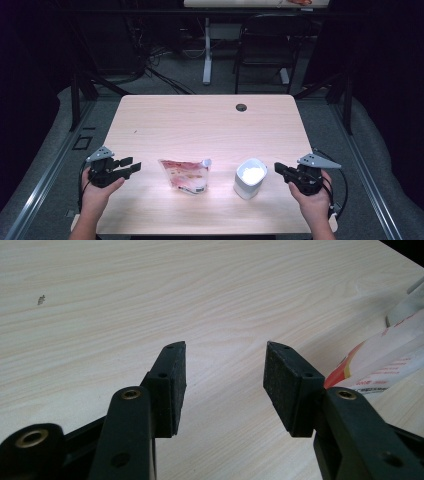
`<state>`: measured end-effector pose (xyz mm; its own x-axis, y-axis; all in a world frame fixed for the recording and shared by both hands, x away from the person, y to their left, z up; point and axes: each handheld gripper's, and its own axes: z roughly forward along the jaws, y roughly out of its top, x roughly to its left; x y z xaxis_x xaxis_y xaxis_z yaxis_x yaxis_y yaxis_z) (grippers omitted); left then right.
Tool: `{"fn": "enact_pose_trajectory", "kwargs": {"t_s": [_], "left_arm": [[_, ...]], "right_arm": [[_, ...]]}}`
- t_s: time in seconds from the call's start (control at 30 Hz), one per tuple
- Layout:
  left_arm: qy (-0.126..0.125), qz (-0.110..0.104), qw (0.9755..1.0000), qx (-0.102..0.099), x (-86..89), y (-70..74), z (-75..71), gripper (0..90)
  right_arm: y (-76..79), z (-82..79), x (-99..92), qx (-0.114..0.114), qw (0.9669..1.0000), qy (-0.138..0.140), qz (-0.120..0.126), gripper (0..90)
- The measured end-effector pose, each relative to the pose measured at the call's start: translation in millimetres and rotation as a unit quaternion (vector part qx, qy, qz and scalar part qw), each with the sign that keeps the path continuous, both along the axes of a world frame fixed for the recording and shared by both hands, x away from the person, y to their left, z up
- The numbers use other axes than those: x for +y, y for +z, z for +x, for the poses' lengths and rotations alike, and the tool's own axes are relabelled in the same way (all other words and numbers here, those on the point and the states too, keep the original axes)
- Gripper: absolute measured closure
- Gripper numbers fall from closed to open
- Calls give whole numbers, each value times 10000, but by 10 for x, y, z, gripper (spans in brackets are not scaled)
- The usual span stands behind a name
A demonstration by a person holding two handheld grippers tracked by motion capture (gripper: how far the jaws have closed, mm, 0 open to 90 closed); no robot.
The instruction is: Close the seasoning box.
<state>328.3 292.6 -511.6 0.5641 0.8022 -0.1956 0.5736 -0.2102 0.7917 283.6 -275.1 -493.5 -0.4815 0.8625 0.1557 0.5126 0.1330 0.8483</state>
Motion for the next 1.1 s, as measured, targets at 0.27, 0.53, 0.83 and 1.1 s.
{"fn": "enact_pose_trajectory", "kwargs": {"t_s": [0.27, 0.53, 0.83, 1.1], "left_arm": [[-1, -3, 10000, -2, 4, -6, 2, 520], [-45, 49, 10000, 36, -25, -31, 6, 520], [-50, 58, 9999, 81, -41, -78, 14, 520], [-84, 71, 9999, 124, -75, -127, 26, 520]], "right_arm": [[-157, 11, -56, 131, 9998, -117, -3, 870], [-274, 41, -83, 196, 9995, -240, -48, 861], [-426, 30, -81, 230, 9984, -366, -370, 808], [-482, 52, -62, 273, 9980, -396, -407, 776]]}}
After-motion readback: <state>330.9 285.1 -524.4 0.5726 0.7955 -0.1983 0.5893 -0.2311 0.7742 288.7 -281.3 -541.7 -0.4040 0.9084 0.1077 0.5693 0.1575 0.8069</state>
